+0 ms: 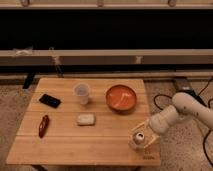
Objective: Stand the bottle upright
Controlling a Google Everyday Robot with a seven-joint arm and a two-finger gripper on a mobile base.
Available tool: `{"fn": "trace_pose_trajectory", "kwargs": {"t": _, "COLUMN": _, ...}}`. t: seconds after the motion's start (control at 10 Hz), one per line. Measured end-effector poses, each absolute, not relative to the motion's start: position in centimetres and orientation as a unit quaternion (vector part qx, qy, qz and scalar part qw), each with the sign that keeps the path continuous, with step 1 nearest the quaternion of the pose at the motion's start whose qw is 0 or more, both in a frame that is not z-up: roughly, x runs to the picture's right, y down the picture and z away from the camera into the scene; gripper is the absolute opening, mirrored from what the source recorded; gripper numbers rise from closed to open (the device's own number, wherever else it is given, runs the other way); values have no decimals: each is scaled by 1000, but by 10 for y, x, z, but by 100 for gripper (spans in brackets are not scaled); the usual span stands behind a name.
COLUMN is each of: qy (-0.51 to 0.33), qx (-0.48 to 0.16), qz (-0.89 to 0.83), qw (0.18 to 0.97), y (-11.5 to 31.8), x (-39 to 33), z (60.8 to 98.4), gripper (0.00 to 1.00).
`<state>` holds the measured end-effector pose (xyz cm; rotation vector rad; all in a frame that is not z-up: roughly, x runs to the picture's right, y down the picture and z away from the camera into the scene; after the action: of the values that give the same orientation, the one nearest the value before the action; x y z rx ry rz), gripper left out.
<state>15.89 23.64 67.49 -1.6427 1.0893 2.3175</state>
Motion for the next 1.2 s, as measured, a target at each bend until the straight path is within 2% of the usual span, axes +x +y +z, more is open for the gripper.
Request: {"fn": "trace_pose_trajectory", "kwargs": {"t": 1.2, "qy": 370, "qx": -520, "qz": 768, "qw": 56, "y": 227, "x": 179, "z": 664, "gripper": 65}}
